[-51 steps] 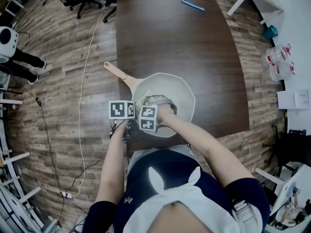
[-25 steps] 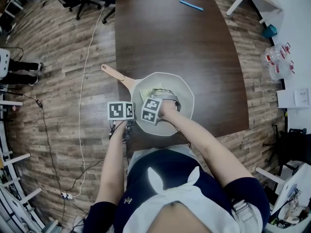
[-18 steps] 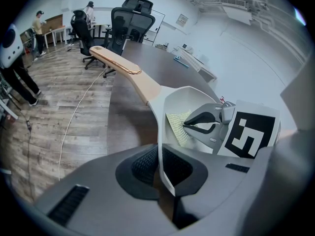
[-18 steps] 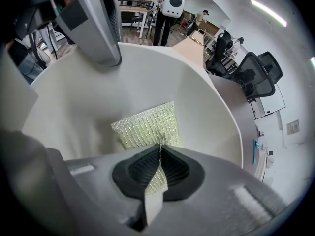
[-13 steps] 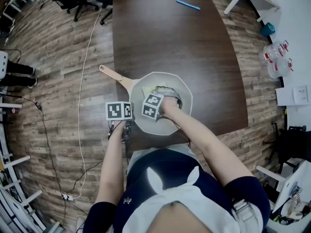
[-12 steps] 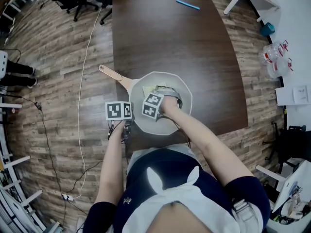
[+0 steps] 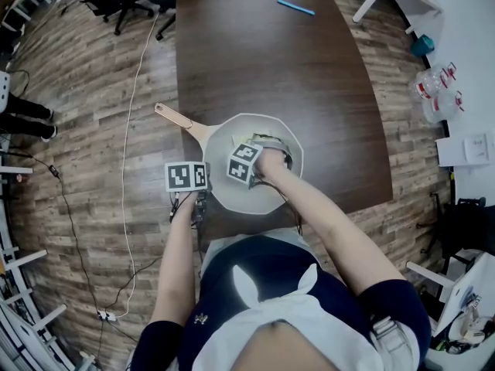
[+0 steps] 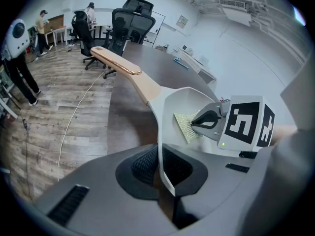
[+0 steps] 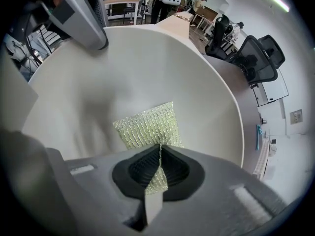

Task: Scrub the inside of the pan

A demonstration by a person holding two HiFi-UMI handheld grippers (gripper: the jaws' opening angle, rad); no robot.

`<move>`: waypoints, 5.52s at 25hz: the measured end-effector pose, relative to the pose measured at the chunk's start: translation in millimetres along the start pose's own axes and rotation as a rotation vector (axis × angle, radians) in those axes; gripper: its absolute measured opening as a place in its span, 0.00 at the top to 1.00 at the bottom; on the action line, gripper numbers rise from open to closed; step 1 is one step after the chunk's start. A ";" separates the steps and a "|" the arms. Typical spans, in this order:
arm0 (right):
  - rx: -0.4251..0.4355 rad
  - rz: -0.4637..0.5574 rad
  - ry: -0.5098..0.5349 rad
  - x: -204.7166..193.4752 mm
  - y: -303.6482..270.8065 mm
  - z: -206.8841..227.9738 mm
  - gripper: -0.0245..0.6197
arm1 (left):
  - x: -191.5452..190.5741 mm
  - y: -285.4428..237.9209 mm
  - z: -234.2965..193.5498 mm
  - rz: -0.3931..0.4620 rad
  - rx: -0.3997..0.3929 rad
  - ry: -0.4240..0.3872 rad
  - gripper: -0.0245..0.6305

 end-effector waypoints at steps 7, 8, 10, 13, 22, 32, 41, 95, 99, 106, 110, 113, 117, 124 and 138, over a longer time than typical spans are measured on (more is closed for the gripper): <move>0.032 -0.048 -0.016 -14.2 -0.8 0.9 0.95 | -0.7 0.4 1.8 0.002 0.000 0.002 0.94; 0.037 -0.055 -0.018 -16.9 -0.7 0.5 0.95 | -1.1 0.4 2.4 0.002 0.000 0.002 0.94; 0.048 -0.066 -0.028 -22.0 -0.9 0.8 0.95 | -1.1 -0.1 3.5 0.003 0.000 0.003 0.94; 0.064 -0.083 -0.046 -26.3 -2.0 1.2 0.95 | 0.0 -0.4 1.6 0.004 0.002 0.004 0.94; 0.071 -0.125 -0.027 -41.9 0.2 -5.7 0.95 | -1.1 0.7 1.9 0.013 0.008 0.004 0.94; 0.093 -0.184 -0.014 -55.2 1.8 -16.0 0.95 | -1.2 1.2 -1.4 0.020 0.010 0.017 0.94; 0.102 -0.210 -0.028 -64.9 8.2 -27.9 0.95 | -1.1 2.3 -2.2 0.025 0.007 0.033 0.94; 0.307 0.052 -0.184 -24.9 58.1 -116.3 0.95 | 0.6 -0.8 2.3 0.031 0.004 0.011 0.94; 0.288 0.089 -0.164 -15.2 58.7 -117.5 0.95 | 1.5 -1.7 3.8 0.032 0.003 0.013 0.94; 0.250 0.143 -0.144 1.9 56.6 -117.9 0.95 | 1.8 -1.6 2.4 0.028 0.005 0.005 0.94; 0.236 0.174 -0.126 12.4 57.3 -118.8 0.95 | 0.4 -0.6 2.4 0.029 0.008 -0.003 0.94; 0.221 0.199 -0.114 21.8 55.2 -116.0 0.95 | 0.7 -1.4 2.1 0.028 0.007 -0.001 0.94; 0.185 0.232 -0.101 31.5 52.6 -110.9 0.95 | 0.6 -2.3 3.8 0.028 0.008 -0.001 0.94; 0.156 0.267 -0.103 42.5 48.3 -99.9 0.95 | 1.1 -2.3 4.1 0.023 -0.001 -0.006 0.94; 0.093 0.276 -0.109 54.7 34.2 -74.2 0.95 | -2.2 -1.5 1.1 0.017 -0.017 -0.003 0.94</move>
Point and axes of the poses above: the fingertips, and each gripper's own axes: y backward along the fingers, z to its right, x out of its top, the point moved 1 cm from there along y, backward along the fingers, and after that the axes turned 6 degrees about -x, right-handed, at the moved point
